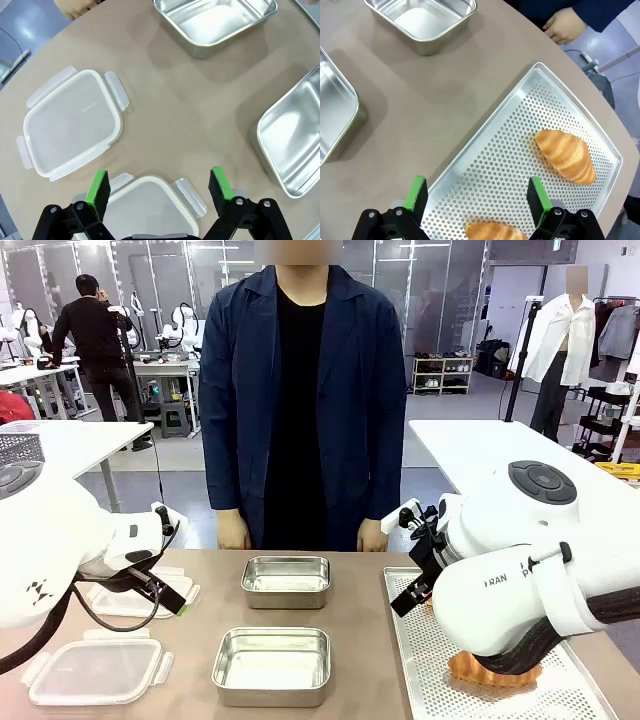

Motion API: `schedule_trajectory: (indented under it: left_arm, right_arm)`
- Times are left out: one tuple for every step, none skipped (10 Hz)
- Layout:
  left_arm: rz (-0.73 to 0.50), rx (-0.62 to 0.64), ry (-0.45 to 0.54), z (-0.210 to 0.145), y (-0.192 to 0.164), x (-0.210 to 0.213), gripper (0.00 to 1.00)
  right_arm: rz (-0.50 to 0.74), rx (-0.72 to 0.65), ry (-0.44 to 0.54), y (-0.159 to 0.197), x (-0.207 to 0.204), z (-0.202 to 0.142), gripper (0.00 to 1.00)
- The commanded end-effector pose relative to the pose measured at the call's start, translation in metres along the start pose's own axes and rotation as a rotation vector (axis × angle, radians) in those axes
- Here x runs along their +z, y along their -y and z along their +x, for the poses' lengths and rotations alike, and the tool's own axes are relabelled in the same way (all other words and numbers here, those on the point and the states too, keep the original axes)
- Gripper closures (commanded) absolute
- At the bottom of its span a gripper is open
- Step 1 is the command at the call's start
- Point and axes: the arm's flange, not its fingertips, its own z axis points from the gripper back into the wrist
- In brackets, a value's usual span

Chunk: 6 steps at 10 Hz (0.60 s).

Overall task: Place the bread into the airtight container.
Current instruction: Pick up a Butter Roll and place it into an empty Airtight Container.

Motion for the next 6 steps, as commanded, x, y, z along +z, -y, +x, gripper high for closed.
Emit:
schedule_trajectory:
  left_arm:
    - [0.0,0.0,0.0,0.0001,0.0002,0.0,0.0]
    - [0.0,0.0,0.0,0.0001,0.0002,0.0,0.0]
    - [0.0,0.0,0.0,0.0001,0.0002,0.0,0.0]
    - [0.0,0.0,0.0,0.0001,0.0002,0.0,0.0]
    - [0.0,0.0,0.0,0.0001,0.0002,0.0,0.0]
    - [0.0,0.0,0.0,0.0001,0.0002,0.0,0.0]
  right_arm:
    - [0.0,0.0,0.0,0.0,0.0,0.0,0.0]
    - [0.0,0.0,0.0,0.0,0.0,0.0,0.0]
    - [0.0,0.0,0.0,0.0,0.0,0.0,0.0]
    - [0.0,0.0,0.0,0.0,0.0,0.0,0.0]
    - [0.0,0.0,0.0,0.0,0.0,0.0,0.0]
    - [0.0,0.0,0.0,0.0,0.0,0.0,0.0]
